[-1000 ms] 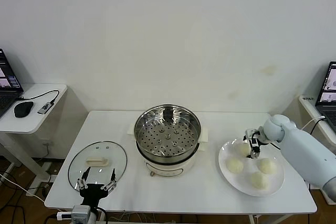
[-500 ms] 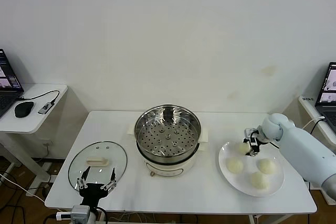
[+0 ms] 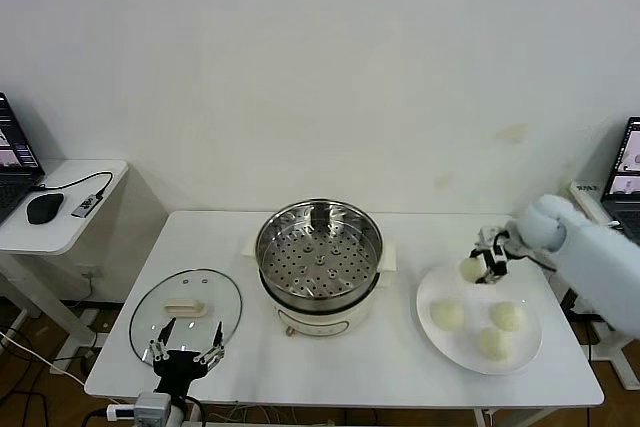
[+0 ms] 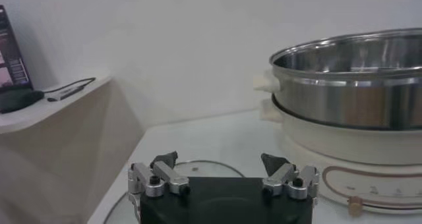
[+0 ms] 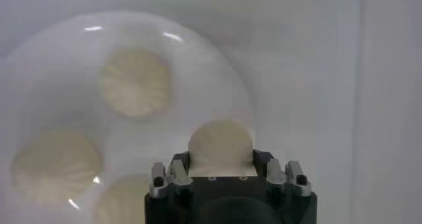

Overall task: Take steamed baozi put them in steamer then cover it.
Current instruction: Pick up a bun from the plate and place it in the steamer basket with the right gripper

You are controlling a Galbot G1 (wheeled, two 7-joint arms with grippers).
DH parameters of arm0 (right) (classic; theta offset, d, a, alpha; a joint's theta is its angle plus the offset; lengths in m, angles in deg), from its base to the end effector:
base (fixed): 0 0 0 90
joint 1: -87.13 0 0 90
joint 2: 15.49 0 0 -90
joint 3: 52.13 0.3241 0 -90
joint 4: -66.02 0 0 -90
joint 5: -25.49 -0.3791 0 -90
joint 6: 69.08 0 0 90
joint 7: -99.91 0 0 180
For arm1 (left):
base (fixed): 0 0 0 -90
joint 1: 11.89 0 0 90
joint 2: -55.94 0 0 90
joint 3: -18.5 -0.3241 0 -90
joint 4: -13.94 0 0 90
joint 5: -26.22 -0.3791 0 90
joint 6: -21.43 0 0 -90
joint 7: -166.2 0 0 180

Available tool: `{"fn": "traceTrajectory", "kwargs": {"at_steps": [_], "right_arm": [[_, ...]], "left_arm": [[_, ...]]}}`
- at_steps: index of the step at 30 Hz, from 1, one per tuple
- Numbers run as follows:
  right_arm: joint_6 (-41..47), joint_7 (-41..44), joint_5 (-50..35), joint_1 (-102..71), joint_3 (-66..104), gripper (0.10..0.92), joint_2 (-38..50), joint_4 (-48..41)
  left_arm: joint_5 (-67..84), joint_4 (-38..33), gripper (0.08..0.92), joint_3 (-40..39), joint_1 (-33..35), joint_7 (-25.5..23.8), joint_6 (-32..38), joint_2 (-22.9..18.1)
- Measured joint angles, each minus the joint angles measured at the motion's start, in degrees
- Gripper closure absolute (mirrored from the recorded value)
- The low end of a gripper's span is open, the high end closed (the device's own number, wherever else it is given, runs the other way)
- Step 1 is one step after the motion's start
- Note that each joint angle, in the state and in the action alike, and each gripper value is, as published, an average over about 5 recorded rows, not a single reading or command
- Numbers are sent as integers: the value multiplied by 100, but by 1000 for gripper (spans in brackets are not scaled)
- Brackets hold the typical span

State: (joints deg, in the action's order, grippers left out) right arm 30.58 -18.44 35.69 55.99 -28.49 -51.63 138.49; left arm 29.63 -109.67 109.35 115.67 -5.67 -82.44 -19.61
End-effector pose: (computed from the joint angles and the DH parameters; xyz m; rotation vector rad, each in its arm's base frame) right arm 0.5251 -0.1586 -0.1479 1.1611 -1.4983 1.4751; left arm 0.1835 0.0330 -0.2792 0.0385 -2.8297 -0.2738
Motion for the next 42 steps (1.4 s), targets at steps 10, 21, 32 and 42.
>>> {"fn": "traceTrajectory", "kwargs": {"at_steps": [10,21,32,42], "right_arm": [[-288,-210,-1205,1924,-1501,424,-375,379],[-1269,-550,-1860,3054,-2794,415,-1698,53],[-2694,-861,-1169,3092,-3327,406,-3075,-927],[-3631,-1102,-216,2803,-3496,406,-3728,-1591]], "left_arm": [[235,-43,177,46,3,-79,93,18],[331,-98,177,103,-28,-112,116,-39],[361,-168,177,162,-44,-130,120,-89],[368,-150,177,189,-39,-131,122,-116]]}}
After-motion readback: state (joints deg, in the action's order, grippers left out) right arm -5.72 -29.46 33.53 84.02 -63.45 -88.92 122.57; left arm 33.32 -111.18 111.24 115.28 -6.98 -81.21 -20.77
